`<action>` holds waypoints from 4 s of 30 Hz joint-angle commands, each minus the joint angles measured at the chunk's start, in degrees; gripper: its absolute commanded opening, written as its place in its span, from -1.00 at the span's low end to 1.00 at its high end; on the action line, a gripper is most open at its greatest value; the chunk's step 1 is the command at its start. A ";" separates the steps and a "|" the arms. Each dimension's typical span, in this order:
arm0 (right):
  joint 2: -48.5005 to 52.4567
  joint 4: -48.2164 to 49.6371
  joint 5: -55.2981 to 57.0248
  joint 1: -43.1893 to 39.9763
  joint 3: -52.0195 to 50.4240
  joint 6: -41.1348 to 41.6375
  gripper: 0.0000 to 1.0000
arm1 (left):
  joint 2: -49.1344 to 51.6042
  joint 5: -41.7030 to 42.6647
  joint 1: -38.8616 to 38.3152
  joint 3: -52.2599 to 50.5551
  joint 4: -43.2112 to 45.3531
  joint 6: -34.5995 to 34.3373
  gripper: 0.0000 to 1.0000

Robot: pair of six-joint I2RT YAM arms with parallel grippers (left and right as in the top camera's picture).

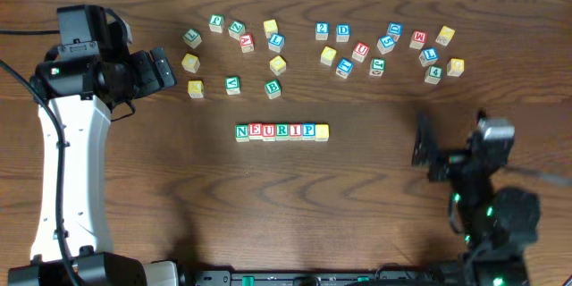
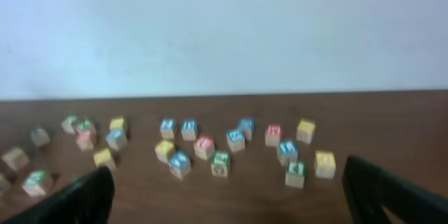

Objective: Spell out NEURIPS

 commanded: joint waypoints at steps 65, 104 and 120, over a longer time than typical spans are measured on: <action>-21.18 3.41 0.02 -0.83 -23.71 -1.57 0.98 | -48.30 -4.44 0.96 -45.72 34.47 14.60 0.95; -21.18 3.41 0.02 -0.85 -23.71 -1.57 0.99 | -85.92 -5.31 0.81 -83.34 50.10 13.84 0.95; -21.18 3.41 0.02 -0.85 -23.71 -1.57 0.99 | -85.92 -5.31 0.81 -83.34 50.10 13.84 0.95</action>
